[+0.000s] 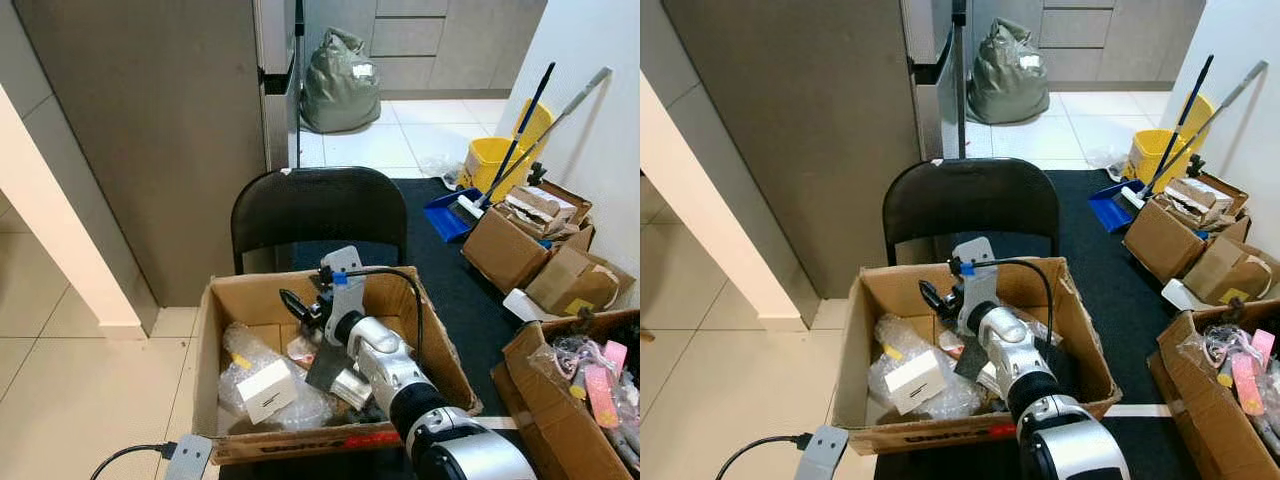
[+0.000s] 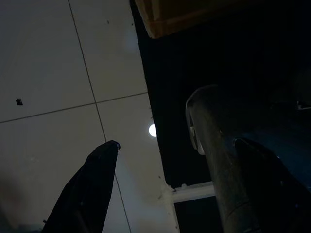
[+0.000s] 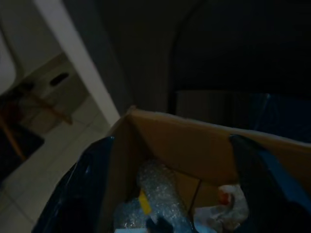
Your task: Picking trash to rubbish bin
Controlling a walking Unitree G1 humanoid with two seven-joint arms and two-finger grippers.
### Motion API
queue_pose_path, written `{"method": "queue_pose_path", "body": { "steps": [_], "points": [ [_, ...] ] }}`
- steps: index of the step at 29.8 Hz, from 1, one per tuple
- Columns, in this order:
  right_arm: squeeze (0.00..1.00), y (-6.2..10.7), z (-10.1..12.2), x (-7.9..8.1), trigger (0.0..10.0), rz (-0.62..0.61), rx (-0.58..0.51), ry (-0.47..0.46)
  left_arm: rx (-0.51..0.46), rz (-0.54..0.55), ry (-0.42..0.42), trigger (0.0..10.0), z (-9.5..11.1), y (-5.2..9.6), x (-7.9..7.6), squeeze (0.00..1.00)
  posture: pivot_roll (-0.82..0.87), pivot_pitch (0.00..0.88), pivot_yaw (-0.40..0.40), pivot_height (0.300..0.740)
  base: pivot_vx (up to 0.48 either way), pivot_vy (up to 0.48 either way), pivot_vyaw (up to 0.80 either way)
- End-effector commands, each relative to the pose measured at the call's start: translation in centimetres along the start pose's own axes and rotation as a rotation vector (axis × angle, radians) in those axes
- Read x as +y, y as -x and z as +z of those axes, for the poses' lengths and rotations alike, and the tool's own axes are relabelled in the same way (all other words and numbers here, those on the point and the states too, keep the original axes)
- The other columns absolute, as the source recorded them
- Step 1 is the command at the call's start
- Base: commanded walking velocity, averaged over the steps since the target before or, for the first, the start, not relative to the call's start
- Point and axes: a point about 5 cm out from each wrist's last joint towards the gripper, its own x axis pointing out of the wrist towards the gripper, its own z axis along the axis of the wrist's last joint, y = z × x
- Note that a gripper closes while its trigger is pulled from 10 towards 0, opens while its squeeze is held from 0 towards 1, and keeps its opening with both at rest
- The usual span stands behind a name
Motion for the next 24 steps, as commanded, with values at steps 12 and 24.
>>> {"method": "queue_pose_path", "body": {
  "steps": [12, 24],
  "points": [
    [0.0, 5.0, -1.8, -4.3, 10.0, 0.196, -0.056, -0.346, 0.065, -0.027, -0.036, 10.0, -1.1, 0.0, -0.5, 0.0, 0.02, 0.031, 0.051, 0.74, -0.09, 0.0, 0.0],
    [0.0, 9.2, -5.4, -3.4, 10.0, 0.374, -0.052, -0.551, 0.063, -0.025, -0.079, 10.0, -0.5, 0.0, -0.4, 0.0, -0.01, 0.021, 0.07, 0.74, -0.439, 0.0, 0.0]
  ]
}}
